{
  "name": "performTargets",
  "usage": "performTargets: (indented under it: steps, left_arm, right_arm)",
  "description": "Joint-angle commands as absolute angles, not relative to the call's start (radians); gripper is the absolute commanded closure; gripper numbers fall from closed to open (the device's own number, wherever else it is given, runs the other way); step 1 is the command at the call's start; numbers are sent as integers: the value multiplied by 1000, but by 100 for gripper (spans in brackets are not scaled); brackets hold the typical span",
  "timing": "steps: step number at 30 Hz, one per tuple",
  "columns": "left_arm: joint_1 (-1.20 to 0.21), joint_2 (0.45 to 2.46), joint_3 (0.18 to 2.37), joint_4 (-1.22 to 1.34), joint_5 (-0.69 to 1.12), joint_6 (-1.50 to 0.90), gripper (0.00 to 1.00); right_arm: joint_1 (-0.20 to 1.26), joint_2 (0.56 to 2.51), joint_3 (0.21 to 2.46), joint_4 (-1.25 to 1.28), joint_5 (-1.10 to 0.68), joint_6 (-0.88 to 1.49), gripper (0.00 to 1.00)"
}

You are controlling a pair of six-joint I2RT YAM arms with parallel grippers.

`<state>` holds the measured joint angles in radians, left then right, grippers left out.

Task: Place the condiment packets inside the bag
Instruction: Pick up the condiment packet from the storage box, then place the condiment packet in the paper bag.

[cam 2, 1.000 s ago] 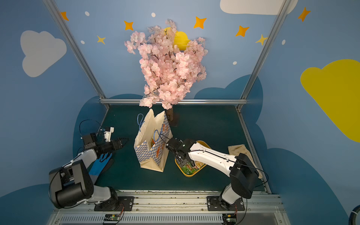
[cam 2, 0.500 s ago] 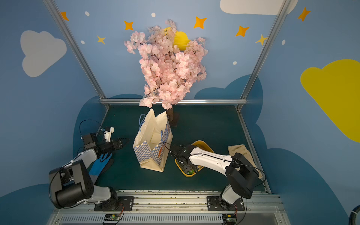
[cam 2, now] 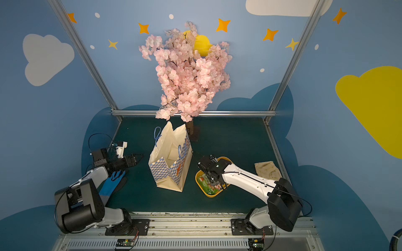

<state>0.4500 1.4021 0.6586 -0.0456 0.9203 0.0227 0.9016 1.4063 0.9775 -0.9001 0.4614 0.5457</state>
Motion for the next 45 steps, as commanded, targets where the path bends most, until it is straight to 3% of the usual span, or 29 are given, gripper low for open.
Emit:
performTargets:
  steps: [1, 10, 19, 31, 39, 45]
  left_arm:
    - [454, 1381, 668, -56, 944, 43, 0]
    - [454, 1382, 667, -58, 951, 40, 0]
    - [454, 1375, 663, -55, 950, 39, 0]
    - [456, 1364, 661, -52, 948, 38, 0]
    - [461, 1367, 661, -47, 946, 34, 0]
    - [462, 1367, 658, -43, 950, 35, 0]
  right_arm:
    - [881, 1385, 948, -895, 494, 570, 56]
    - [877, 1428, 985, -887, 614, 584, 62]
    - [878, 1204, 947, -744, 592, 547, 100]
    - [877, 781, 956, -535, 480, 506, 100]
    - [907, 832, 1121, -403, 270, 549, 100]
    - [990, 961, 1264, -300, 217, 558, 100]
